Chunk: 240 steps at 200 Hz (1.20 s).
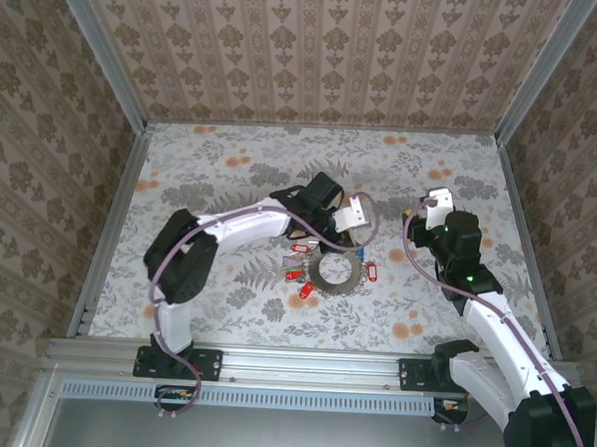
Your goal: Put the keys on the keyring
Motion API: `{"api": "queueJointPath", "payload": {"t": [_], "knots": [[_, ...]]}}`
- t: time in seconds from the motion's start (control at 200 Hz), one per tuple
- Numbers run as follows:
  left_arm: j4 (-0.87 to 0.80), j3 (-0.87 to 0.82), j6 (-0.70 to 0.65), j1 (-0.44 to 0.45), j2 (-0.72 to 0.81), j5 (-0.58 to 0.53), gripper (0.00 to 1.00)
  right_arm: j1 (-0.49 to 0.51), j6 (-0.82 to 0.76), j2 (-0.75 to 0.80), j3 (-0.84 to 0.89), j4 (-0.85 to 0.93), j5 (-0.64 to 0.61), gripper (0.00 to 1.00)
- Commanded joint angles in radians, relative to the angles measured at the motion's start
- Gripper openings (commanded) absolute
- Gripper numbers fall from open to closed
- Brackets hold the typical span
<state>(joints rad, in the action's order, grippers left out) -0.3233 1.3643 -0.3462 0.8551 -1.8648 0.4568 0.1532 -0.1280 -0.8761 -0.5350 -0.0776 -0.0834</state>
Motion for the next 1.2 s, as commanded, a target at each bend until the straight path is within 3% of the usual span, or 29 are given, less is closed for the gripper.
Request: {"api": "queueJointPath", "payload": {"t": [0.0, 0.05, 0.14, 0.155, 0.175, 0.18, 0.19, 0.21, 0.48, 0.585, 0.755, 1.015, 1.195], "knots": [[0.229, -0.100, 0.067, -0.037, 0.178, -0.084, 0.23, -0.012, 0.009, 0.009, 0.017, -0.067, -0.094, 0.69], [0.296, -0.164, 0.081, -0.055, 0.242, -0.124, 0.26, -0.015, 0.016, 0.003, 0.021, -0.081, -0.119, 0.74], [0.404, -0.281, 0.115, -0.095, 0.348, -0.196, 0.33, -0.023, 0.038, -0.013, 0.034, -0.108, -0.156, 0.91], [0.423, -0.301, 0.121, -0.102, 0.362, -0.208, 0.43, -0.025, 0.044, -0.017, 0.037, -0.115, -0.162, 0.92], [0.443, -0.327, 0.125, -0.112, 0.387, -0.221, 0.64, -0.028, 0.052, -0.023, 0.043, -0.124, -0.168, 0.92], [0.450, -0.333, 0.127, -0.115, 0.393, -0.224, 0.80, -0.029, 0.053, -0.024, 0.044, -0.127, -0.170, 0.93], [0.460, -0.344, 0.131, -0.120, 0.403, -0.230, 0.94, -0.030, 0.058, -0.030, 0.046, -0.132, -0.171, 0.93], [0.475, -0.366, 0.136, -0.130, 0.424, -0.245, 1.00, -0.034, 0.067, -0.035, 0.053, -0.143, -0.177, 0.94], [0.573, -0.619, 0.181, -0.278, 0.658, -0.506, 1.00, -0.083, 0.128, -0.221, 0.098, -0.287, -0.140, 0.96], [0.610, -0.705, 0.214, -0.361, 0.728, -0.557, 1.00, -0.091, 0.103, -0.312, 0.103, -0.353, -0.134, 0.96], [0.611, -0.795, 0.316, -0.517, 0.822, -0.583, 1.00, -0.107, 0.086, -0.434, 0.129, -0.535, -0.113, 0.96], [0.652, -0.897, 0.364, -0.620, 0.895, -0.608, 1.00, -0.160, 0.010, -0.401, 0.167, -0.570, 0.182, 0.99], [0.666, -0.905, 0.344, -0.655, 0.866, -0.591, 1.00, -0.176, 0.043, -0.350, 0.257, -0.686, 0.142, 1.00]]}}
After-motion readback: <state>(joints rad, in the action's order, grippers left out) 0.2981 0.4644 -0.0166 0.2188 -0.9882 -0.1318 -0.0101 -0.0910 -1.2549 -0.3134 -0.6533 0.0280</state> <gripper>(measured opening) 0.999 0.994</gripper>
